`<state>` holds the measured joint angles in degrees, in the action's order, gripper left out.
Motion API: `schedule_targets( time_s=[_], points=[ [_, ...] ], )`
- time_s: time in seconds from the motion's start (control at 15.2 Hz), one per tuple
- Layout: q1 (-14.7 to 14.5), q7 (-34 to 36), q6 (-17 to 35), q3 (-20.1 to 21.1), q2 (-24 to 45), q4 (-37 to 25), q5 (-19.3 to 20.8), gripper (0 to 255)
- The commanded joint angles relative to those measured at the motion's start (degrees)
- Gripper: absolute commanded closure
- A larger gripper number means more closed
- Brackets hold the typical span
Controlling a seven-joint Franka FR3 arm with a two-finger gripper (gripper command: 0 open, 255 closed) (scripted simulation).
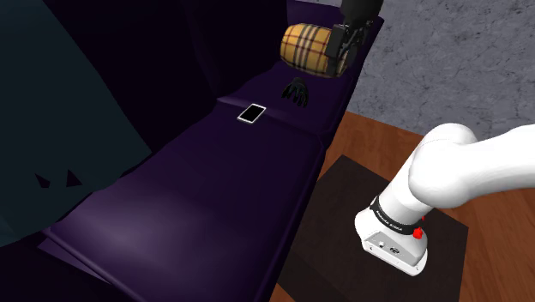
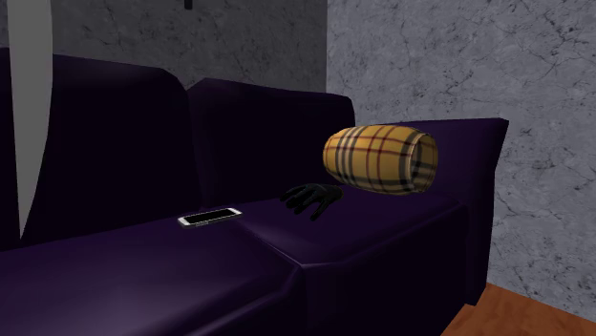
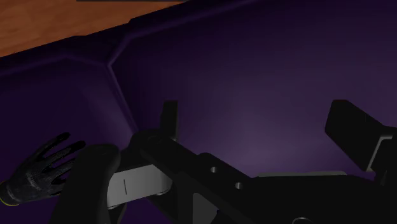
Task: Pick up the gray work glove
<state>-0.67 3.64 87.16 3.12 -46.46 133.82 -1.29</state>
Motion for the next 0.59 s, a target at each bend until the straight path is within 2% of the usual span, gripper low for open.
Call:
schedule_targets(
  time_s=[0.0,0.53],
  points=[
    [0.0,0.0,0.0,0.0,0.0,0.0,0.0,0],
    [5.6,11.4,10.7,2.2,16.1,-3.8,1.5,0]
  ],
)
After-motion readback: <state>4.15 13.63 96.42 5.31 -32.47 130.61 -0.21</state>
